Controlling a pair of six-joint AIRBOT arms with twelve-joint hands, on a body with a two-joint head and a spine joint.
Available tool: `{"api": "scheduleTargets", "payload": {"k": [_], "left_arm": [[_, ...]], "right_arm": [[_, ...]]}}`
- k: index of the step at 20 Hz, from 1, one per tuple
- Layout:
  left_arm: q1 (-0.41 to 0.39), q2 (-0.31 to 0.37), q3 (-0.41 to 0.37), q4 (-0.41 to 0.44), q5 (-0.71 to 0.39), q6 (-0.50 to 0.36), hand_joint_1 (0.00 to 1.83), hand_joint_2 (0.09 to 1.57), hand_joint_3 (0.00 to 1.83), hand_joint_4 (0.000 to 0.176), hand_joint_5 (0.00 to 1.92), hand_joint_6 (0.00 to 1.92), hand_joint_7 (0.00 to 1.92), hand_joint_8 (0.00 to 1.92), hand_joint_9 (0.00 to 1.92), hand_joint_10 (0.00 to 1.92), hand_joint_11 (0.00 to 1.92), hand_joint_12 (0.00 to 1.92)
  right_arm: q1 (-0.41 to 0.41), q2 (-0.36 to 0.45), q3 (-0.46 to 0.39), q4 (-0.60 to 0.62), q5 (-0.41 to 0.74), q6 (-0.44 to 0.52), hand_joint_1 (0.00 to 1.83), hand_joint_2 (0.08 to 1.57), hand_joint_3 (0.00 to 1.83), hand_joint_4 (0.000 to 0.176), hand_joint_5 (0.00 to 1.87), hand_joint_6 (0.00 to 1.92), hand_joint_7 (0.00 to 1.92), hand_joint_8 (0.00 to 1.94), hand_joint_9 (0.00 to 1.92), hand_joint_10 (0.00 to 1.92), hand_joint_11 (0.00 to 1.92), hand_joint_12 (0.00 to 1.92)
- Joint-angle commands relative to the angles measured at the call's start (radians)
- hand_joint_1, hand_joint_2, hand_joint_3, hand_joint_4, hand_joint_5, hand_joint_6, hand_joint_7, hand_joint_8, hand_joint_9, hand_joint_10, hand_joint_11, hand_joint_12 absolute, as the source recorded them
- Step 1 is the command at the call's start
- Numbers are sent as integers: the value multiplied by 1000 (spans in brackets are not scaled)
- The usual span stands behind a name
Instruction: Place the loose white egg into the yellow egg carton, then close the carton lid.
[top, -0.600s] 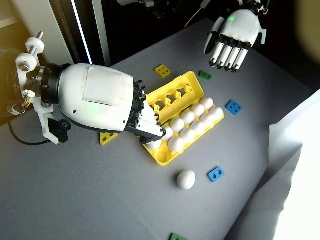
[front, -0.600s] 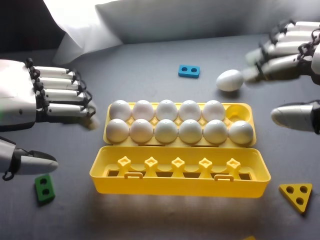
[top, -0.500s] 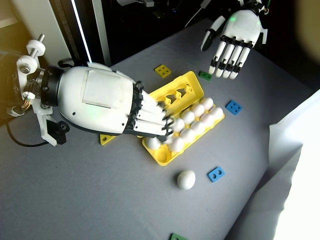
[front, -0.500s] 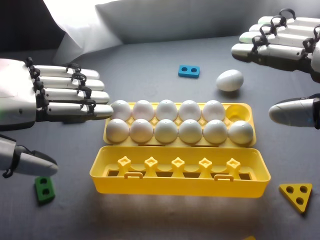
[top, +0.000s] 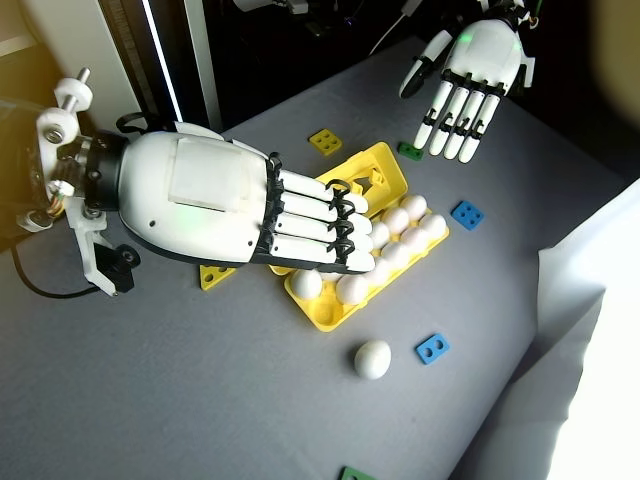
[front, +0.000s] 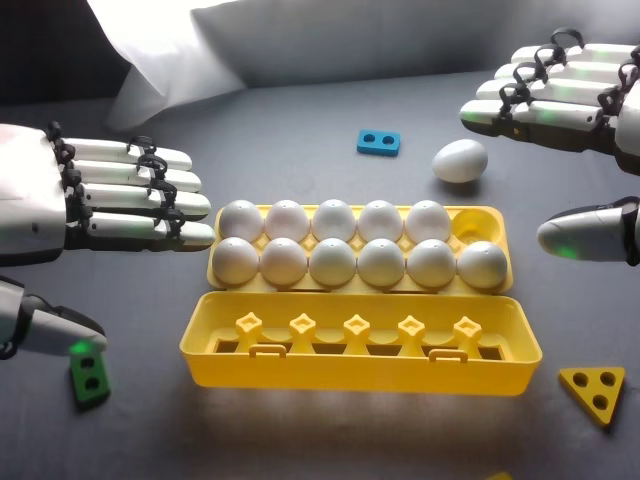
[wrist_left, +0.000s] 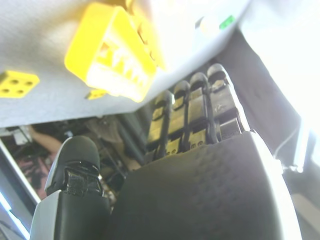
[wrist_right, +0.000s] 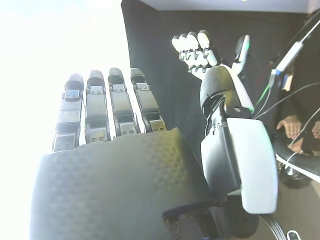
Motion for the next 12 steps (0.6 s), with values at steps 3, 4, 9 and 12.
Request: {"api": "scheduleTargets", "payload": {"k": [3, 4, 9, 12], "left_arm": [[-3, 17, 24, -62, -65, -13, 0, 1302, 12, 0, 51, 5, 26, 4, 0, 0, 0, 0], [-7, 17, 29, -56, -66, -14, 0, 1301, 10, 0, 44, 2, 15, 0, 0, 0, 0, 0], [-91, -14, 46, 69, -24, -141, 0, 1299, 7, 0, 49, 11, 25, 9, 0, 0, 0, 0], [-94, -5, 50, 65, -18, -152, 0, 1300, 7, 0, 48, 8, 24, 7, 0, 0, 0, 0]], "right_arm": [[5, -4, 36, 34, 84, -6, 0, 1290, 16, 0, 19, 1, 0, 0, 0, 0, 0, 0], [5, -16, 50, 34, 84, -14, 0, 1290, 15, 0, 22, 2, 0, 0, 0, 0, 0, 0], [5, -72, 112, 35, 83, -31, 0, 1281, 7, 0, 5, 0, 0, 0, 0, 0, 0, 0], [8, -117, 174, 37, 79, -31, 0, 1269, 0, 3, 0, 0, 0, 0, 0, 0, 0, 0]]}}
